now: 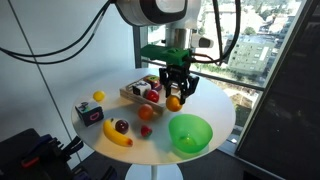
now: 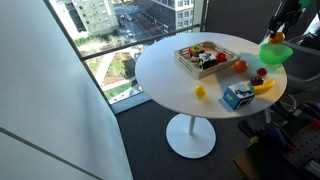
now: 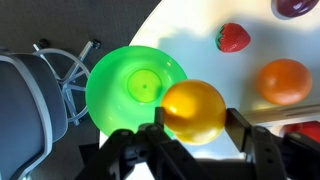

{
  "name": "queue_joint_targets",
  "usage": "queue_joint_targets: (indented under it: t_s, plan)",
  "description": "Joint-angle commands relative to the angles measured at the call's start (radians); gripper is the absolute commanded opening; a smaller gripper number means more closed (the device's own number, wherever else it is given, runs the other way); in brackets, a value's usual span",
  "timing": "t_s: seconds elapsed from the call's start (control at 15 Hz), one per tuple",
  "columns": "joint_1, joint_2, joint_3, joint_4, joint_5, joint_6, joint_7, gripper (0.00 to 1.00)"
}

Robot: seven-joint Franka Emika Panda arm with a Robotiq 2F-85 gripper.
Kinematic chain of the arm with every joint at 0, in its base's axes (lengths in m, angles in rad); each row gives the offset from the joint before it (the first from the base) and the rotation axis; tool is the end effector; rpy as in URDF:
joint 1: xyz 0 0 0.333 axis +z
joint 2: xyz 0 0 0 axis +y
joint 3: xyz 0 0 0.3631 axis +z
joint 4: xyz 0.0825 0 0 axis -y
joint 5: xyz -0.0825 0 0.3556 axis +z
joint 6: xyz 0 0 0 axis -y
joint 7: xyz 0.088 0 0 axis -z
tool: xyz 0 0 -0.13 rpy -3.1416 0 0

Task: Move the toy peach from the bowl to the table

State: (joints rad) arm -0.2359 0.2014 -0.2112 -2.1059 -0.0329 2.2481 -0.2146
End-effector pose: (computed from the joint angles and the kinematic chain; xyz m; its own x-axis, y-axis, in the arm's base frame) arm 0.4989 -0.2370 0.3620 0.9757 -0.2080 -0.0687 -0.2046 -0.9774 0.0529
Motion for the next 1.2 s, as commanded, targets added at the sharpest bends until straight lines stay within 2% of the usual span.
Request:
queue_joint_targets:
  t_s: [0.0,0.13,0.2,1.13]
  plan:
    - [-0.005,0.0,0.004,0.002,-0.001,-0.003,0.001,0.63]
    - [-0.005,0.0,0.004,0.002,-0.001,-0.003,0.001,0.63]
    - [-0.002,-0.003,0.005,0.0,-0.007,0.003,0.006,0.38]
    - [0.082,-0.044,0.107,-0.028,0.017,0.007,-0.042,0.38]
